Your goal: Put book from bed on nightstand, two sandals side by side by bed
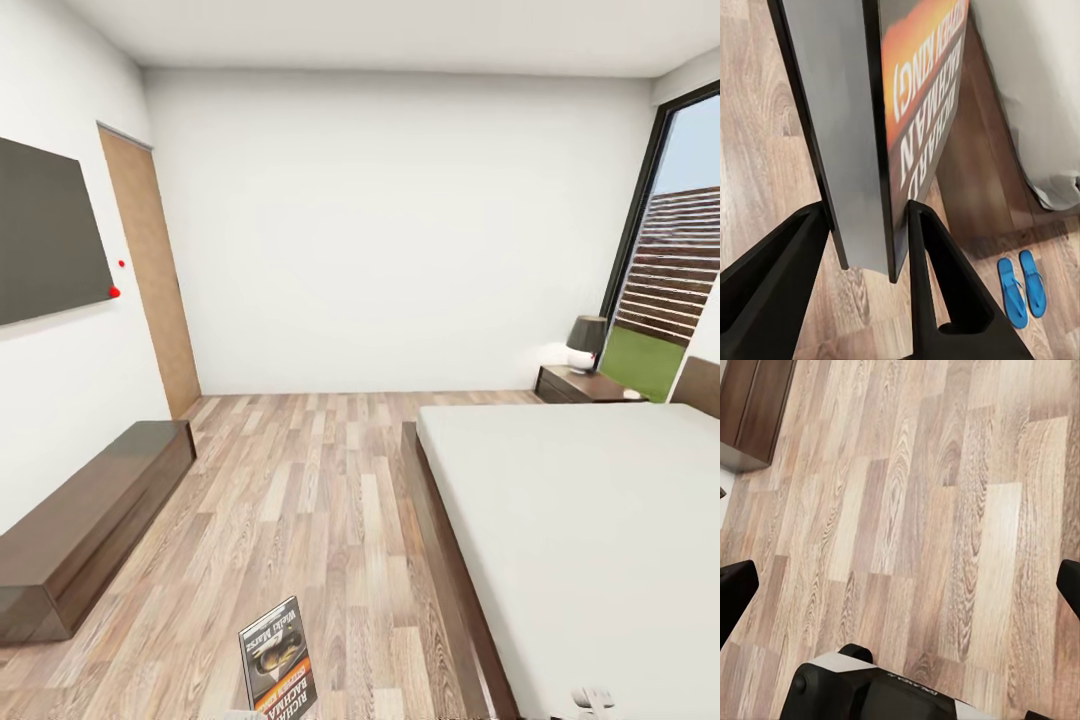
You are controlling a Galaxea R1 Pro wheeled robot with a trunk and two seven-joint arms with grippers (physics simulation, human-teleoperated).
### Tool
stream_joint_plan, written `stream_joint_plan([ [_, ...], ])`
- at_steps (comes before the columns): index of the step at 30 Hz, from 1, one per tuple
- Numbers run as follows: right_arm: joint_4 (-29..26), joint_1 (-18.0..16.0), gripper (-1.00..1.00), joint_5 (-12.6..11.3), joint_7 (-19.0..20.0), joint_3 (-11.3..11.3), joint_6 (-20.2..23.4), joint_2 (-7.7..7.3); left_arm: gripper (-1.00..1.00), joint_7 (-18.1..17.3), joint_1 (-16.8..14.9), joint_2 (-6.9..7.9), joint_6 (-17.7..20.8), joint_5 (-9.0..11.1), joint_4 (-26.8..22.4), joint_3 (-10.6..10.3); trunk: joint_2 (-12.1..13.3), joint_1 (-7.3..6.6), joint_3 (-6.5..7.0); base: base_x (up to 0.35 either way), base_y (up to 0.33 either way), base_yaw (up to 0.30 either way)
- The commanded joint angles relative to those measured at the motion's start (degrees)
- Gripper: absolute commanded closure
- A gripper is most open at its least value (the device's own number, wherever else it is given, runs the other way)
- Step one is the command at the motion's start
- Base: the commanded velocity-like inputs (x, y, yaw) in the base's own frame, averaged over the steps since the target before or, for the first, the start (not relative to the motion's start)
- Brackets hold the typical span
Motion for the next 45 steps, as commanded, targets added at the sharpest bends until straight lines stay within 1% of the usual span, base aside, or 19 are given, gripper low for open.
stream_joint_plan([
  [1, 0.0, 0.0, -1.0, -0.6, 0.1, 0.2, 0.5, -0.04, 1.0, -0.3, 0.0, 0.01, -0.1, 0.4, 0.1, 0.0, -0.1, 0.02, -0.12, 0.0, 0.0, 0.0],
  [11, 0.0, 0.0, -1.0, -0.6, 0.1, 0.2, 0.5, -0.04, 1.0, -0.5, 0.0, 0.01, -0.1, 0.4, 0.1, 0.0, -0.1, 0.02, -0.82, 0.032, 0.0, 0.0],
  [29, 0.0, 0.0, -1.0, -0.5, 0.1, 0.4, 0.5, 0.05, 1.0, -0.7, 0.0, 0.1, 0.0, 0.5, 0.1, 0.1, -0.1, 0.02, -0.87, 0.311, 0.0, 0.001],
  [34, 0.0, 0.0, -1.0, -0.5, 0.1, 0.4, 0.5, 0.05, 1.0, -0.7, 0.0, 0.1, 0.0, 0.5, 0.1, 0.1, -0.1, 0.02, -0.87, 0.31, 0.0, 0.176],
  [45, 0.0, 0.0, -1.0, -0.5, 0.1, 0.4, 0.5, 0.05, 1.0, -0.6, 0.0, 0.1, 0.0, 0.5, 0.1, 0.1, -0.1, 0.02, -0.87, 0.185, 0.002, 0.048],
])
